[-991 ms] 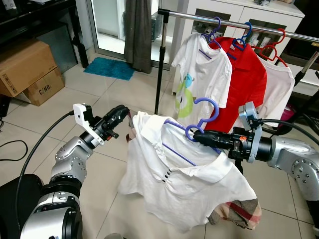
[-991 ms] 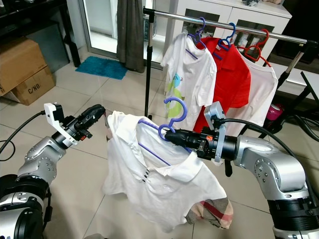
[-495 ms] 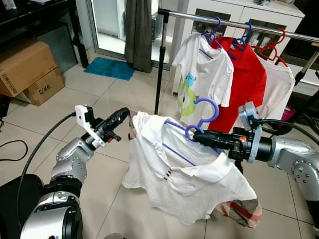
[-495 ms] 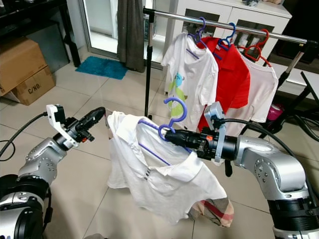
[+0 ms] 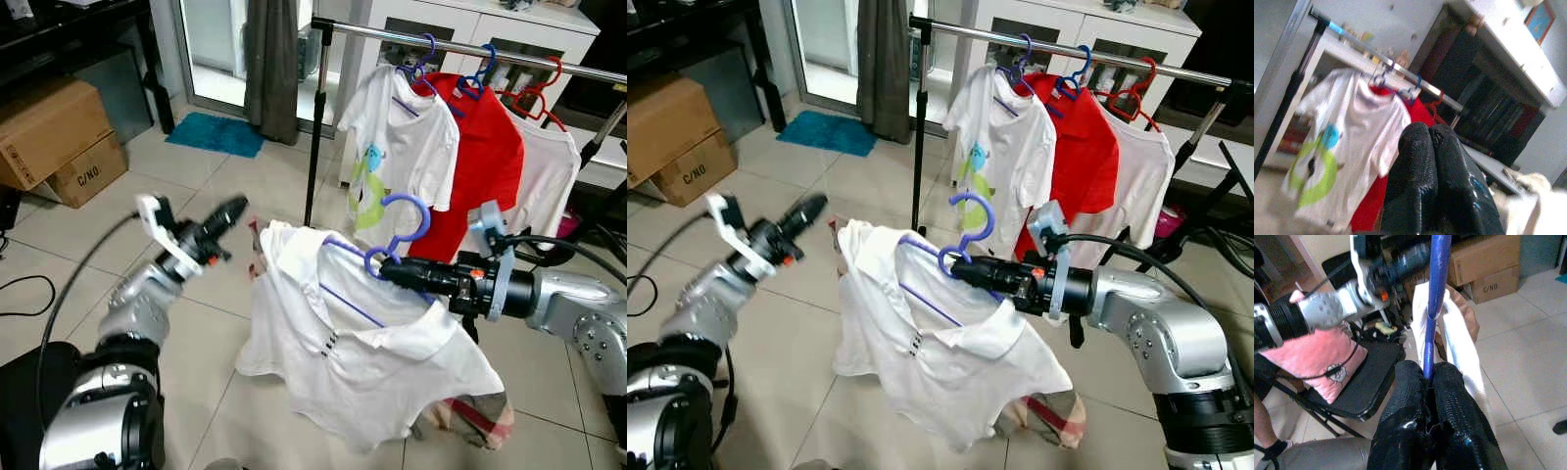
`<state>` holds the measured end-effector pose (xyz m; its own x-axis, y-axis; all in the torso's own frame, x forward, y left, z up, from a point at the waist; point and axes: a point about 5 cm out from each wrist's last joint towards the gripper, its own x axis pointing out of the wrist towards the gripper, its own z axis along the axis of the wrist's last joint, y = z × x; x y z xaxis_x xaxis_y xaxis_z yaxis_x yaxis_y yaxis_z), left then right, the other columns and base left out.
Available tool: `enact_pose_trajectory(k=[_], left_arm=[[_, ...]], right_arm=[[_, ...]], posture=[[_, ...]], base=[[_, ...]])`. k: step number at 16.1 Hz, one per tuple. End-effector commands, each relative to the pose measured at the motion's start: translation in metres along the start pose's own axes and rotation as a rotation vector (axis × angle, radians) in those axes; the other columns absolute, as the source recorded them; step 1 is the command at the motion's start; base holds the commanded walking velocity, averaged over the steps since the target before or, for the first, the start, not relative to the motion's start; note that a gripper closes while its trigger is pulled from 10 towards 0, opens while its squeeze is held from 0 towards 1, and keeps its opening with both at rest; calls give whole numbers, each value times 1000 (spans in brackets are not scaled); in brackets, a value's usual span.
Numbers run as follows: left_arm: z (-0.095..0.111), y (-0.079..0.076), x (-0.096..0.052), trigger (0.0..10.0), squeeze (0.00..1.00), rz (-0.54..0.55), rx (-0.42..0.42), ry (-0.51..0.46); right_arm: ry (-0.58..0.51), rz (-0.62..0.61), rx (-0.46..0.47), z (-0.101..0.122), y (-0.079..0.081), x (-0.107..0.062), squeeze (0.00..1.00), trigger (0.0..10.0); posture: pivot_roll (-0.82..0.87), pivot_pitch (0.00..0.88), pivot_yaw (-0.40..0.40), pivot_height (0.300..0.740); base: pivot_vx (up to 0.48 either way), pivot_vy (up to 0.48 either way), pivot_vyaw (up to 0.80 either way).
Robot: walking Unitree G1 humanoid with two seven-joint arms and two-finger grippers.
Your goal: Hang hanger
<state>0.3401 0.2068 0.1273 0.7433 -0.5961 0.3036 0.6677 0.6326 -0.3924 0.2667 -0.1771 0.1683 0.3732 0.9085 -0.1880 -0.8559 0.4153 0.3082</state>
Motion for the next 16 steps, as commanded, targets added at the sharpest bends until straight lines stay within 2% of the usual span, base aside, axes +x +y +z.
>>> enact_pose_trajectory(k=[1, 4, 5, 6, 7, 8, 9, 11, 16], left_arm=[[13, -2, 7, 0, 0, -37, 14, -38], [26, -2, 8, 0, 0, -64, 29, -61], [24, -1, 4, 0, 0, -60, 94, 12], [14, 0, -1, 10000, 0, -35, 161, 102], [6, 0, -5, 10000, 0, -24, 195, 153], [4, 0, -7, 10000, 659, -26, 196, 140], [3, -2, -11, 10000, 1000, -33, 182, 99], [3, -6, -15, 10000, 1000, -51, 150, 49], [16, -18, -18, 10000, 1000, -162, 161, 2]], right_arm=[[21, -28, -21, 1, -2, -3, 0, 10000], [27, -31, -16, 0, -2, -3, 0, 10000], [21, -28, -18, 1, -1, -3, 0, 10000], [9, -22, -18, 3, 0, -3, 0, 10000], [-2, -17, -18, 4, 0, -3, 0, 10000], [-24, -8, -13, 6, 1, -3, 0, 10000], [-61, 11, -2, 8, 3, -4, 0, 10000], [-76, 39, 6, 7, 6, -6, 0, 10000], [-70, 77, 28, 1, 6, -5, 0, 10000]], posture=[[-166, 0, -47, 740], [-163, 0, -45, 740], [-162, 0, -45, 740], [-162, 0, -44, 740], [-164, 0, -43, 740], [-164, 0, -43, 740], [-165, 0, -41, 740], [-167, 0, -42, 740], [-166, 0, -44, 740]], base=[[0, 0, 0], [0, 0, 0], [0, 0, 0], [0, 0, 0], [0, 0, 0], [0, 0, 0], [0, 0, 0], [0, 0, 0], [0, 0, 0]])
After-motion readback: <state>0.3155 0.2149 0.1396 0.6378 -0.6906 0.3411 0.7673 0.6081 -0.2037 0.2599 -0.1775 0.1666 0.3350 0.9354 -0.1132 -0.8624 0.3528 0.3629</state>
